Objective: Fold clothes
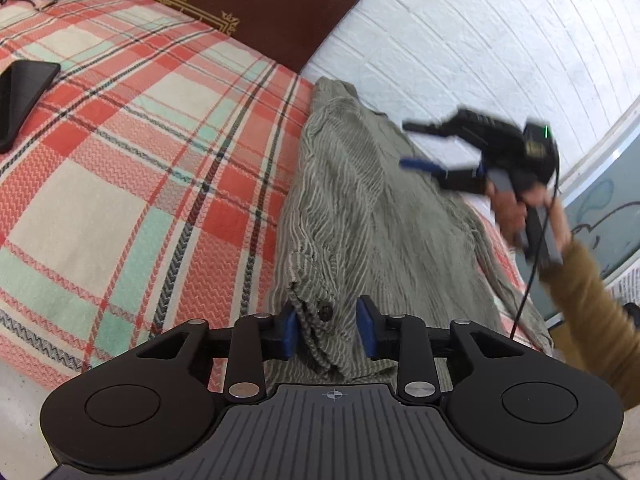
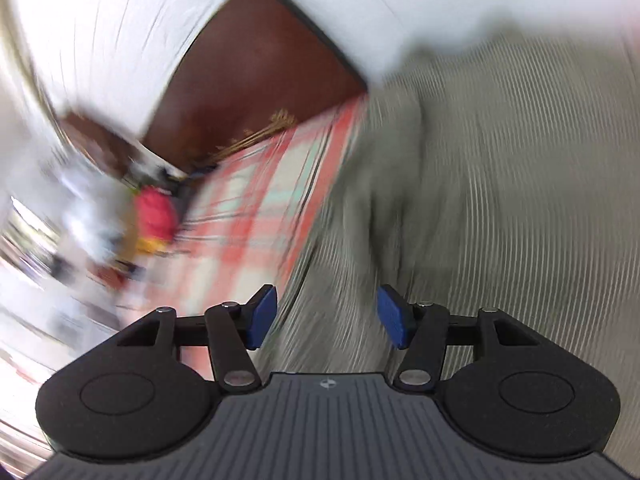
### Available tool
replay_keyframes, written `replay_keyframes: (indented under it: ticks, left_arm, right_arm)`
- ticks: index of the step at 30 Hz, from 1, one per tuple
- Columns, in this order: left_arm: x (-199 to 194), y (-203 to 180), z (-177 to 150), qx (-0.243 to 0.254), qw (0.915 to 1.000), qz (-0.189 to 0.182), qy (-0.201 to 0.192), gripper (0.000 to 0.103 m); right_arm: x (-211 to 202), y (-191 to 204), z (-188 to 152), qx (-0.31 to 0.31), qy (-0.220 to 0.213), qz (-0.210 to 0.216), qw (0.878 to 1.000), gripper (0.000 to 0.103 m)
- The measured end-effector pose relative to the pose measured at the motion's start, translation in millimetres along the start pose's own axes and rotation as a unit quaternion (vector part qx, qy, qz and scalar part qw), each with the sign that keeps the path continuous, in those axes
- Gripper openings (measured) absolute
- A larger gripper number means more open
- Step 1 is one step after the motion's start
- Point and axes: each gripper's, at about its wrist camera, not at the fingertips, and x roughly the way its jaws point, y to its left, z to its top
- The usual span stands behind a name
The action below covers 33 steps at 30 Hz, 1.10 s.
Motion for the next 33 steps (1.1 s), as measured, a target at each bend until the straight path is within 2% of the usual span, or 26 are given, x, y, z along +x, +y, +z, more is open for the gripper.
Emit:
replay_keyframes:
  ticks: [3, 6, 7, 11, 19, 23, 28, 29, 30, 31, 33]
  left_arm:
    - [-1.2, -4.2, 4.2, -0.002, 1.0, -0.009, -0.004, 0.022]
    - [-3.5, -9.3, 9.0, -0.001, 0.9999, -0.016, -0.006, 0.011]
    - [-5.0, -11.7, 10.5, 0.002, 0.9998, -0.016, -0.008, 0.01]
    - [-15.4, -23.9, 15.1, 0.019, 0.9995, -0.01, -0.025, 0.01]
    - [-28.7, -33.8, 31.5, 0.028, 0.9982, -0.028, -0.044, 0.011]
    - [-29.8, -40.0, 39.9, 0.044, 0.9975, -0.032, -0.046, 0.011]
    - [-38.5, -48.6, 41.5, 0.065, 0.9957, -0.035, -0.056, 0.011]
    - [-39.7, -49.5, 41.4, 0.068, 0.9955, -0.031, -0.057, 0.011]
    - [-41.0, -50.4, 41.4, 0.072, 0.9954, -0.027, -0.057, 0.011]
    - [-42.0, -51.0, 41.4, 0.075, 0.9953, -0.023, -0.057, 0.011]
    - [-43.4, -50.0, 41.4, 0.073, 0.9958, -0.02, -0.051, 0.011]
  right_arm:
    - [2.1, -38.2, -40.3, 0.091, 0.032, 0.069, 0.993, 0.057]
    - [14.6, -50.4, -61.8, 0.107, 0.04, 0.08, 0.99, 0.052]
    - [18.3, -50.6, -61.7, 0.11, 0.037, 0.085, 0.99, 0.051]
    - [27.7, -50.4, -61.9, 0.117, 0.029, 0.101, 0.988, 0.043]
    - [21.8, -45.7, -64.3, 0.115, 0.027, 0.116, 0.986, 0.043]
    - [35.4, -44.8, -65.8, 0.122, 0.034, 0.09, 0.988, 0.043]
    - [50.5, -43.1, -64.2, 0.137, 0.009, 0.065, 0.988, 0.041]
    - [53.1, -41.6, -63.3, 0.134, 0.005, 0.062, 0.989, 0.037]
    - [53.1, -38.3, -62.3, 0.122, 0.0, 0.054, 0.991, 0.016]
    - [52.4, -34.9, -61.3, 0.111, -0.005, 0.048, 0.993, 0.004]
    - [42.7, -27.4, -58.5, 0.095, -0.016, 0.056, 0.994, 0.004]
